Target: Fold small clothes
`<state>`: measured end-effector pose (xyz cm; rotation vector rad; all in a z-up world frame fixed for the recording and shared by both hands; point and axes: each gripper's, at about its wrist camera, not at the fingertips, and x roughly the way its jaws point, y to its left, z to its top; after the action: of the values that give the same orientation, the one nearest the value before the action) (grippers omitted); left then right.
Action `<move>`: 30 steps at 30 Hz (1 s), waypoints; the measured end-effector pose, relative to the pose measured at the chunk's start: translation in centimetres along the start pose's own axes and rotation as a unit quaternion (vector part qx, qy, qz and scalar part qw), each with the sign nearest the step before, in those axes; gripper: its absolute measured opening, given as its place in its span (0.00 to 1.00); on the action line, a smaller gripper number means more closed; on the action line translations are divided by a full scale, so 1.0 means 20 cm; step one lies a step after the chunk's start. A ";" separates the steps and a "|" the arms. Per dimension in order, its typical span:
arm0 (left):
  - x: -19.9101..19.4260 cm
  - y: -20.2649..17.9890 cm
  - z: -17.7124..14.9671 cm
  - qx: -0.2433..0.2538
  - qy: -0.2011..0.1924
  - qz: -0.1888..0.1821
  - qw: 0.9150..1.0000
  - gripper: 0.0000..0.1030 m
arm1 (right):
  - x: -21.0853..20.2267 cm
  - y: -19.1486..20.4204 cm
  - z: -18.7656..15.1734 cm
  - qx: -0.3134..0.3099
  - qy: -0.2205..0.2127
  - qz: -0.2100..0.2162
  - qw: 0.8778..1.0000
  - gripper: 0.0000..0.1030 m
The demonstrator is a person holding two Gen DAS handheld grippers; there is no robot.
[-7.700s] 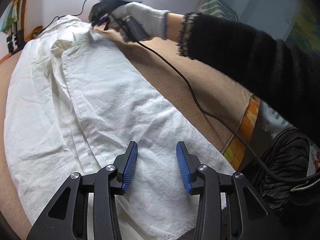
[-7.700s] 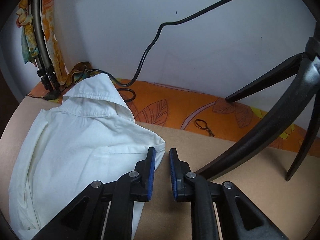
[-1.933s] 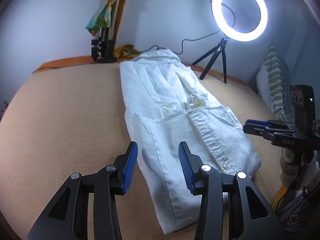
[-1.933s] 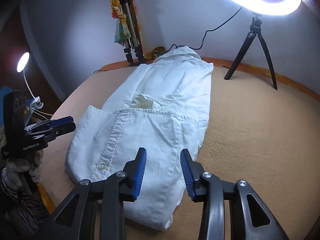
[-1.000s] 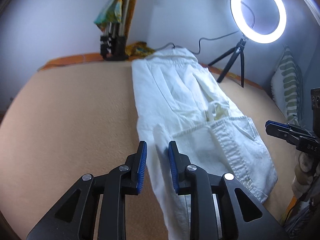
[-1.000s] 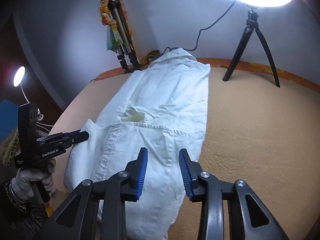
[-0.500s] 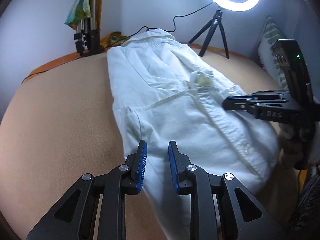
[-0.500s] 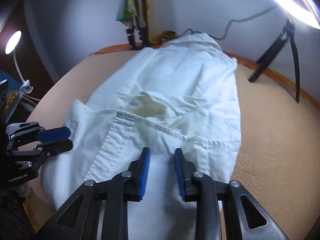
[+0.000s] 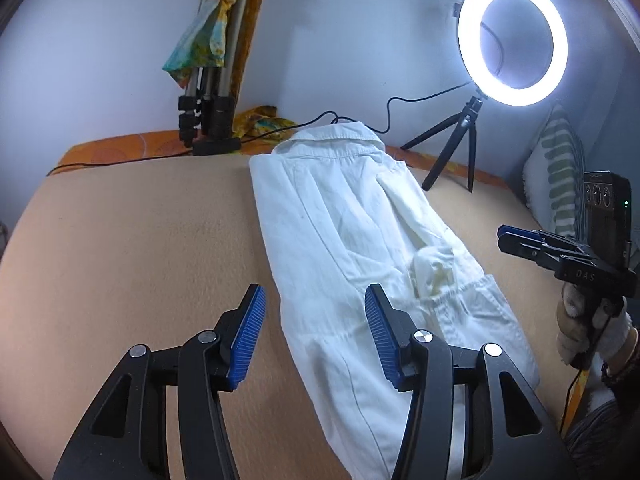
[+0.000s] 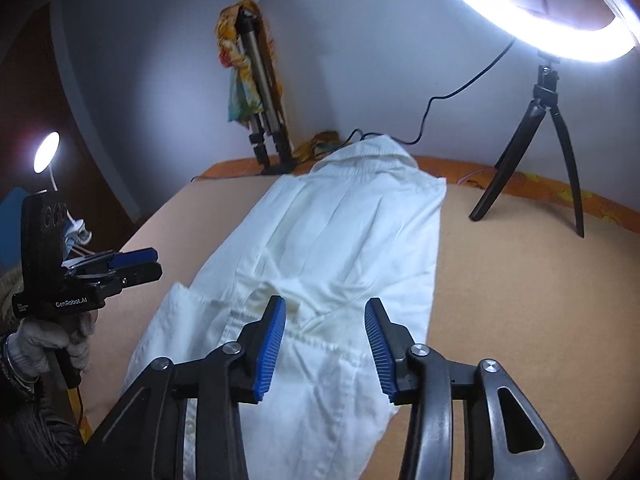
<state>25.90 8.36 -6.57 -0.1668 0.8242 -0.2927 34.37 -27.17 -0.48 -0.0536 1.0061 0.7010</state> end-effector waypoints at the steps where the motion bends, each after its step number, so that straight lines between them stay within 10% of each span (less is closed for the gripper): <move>1: 0.04 0.02 0.03 -0.002 0.004 0.001 1.000 0.50 | 0.02 -0.04 0.02 -0.002 0.005 -0.008 1.000 0.44; 9: 0.31 0.14 0.18 -0.006 0.027 0.002 1.000 0.50 | 0.33 -0.28 0.17 -0.005 0.056 -0.031 0.998 0.29; 30: 0.77 0.21 0.50 0.008 0.044 -0.022 0.999 0.51 | 0.82 -0.45 0.44 -0.024 0.075 -0.019 0.997 0.35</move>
<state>44.08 7.68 -11.68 -0.1581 0.9067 -0.3502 51.63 -22.55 -10.95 -0.1685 1.1289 0.6946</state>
